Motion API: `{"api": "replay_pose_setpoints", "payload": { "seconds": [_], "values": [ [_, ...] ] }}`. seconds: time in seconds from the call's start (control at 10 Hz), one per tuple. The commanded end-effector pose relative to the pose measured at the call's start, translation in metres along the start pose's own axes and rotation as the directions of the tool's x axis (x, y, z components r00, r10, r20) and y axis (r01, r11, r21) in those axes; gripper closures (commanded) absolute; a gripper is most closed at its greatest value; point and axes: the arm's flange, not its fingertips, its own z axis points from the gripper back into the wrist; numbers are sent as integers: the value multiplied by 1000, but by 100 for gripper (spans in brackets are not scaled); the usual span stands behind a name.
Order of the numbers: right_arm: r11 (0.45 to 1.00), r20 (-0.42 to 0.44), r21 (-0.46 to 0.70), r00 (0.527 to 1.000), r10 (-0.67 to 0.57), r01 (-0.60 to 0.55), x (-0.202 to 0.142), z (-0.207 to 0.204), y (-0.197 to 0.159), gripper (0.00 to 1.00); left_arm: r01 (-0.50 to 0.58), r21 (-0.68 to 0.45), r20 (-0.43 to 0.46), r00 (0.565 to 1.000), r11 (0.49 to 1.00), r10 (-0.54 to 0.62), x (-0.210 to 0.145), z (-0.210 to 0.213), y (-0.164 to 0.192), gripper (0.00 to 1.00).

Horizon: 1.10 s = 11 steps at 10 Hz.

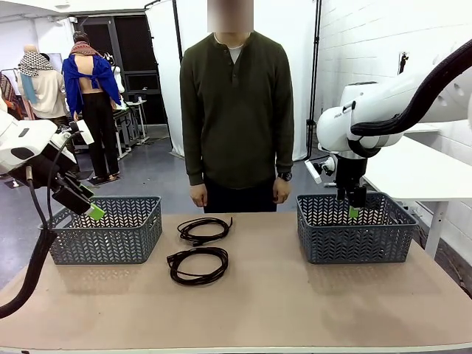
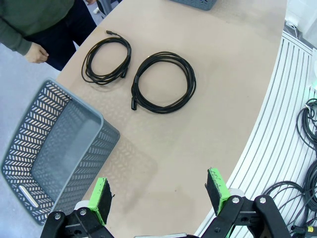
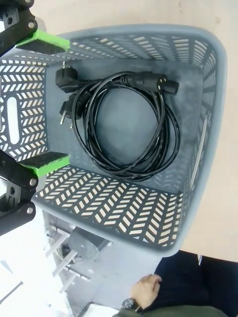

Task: Organize the cables according to human instructions.
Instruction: Pick up a bundle of cables and place it in the basket indicated by the human.

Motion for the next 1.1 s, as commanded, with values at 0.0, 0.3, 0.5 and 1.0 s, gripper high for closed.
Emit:
{"api": "replay_pose_setpoints", "payload": {
  "seconds": [0.0,0.3,0.5,1.0],
  "values": [
    [1000,0,1,1000,7,-7,0,-1,0,0,4,-2,25,1000,1000,-4,-2,-2,2,0],
    [1000,0,1,1000,7,-7,0,-1,0,0,4,-2,25,1000,1000,-4,-2,-2,2,0],
    [1000,0,1,1000,7,-7,0,-1,0,0,4,-2,25,1000,1000,-4,-2,-2,2,0],
    [989,61,-16,988,-143,145,25,39,38,0,4,-2,25,1000,1000,-4,-2,-2,2,0]
  ]
}}
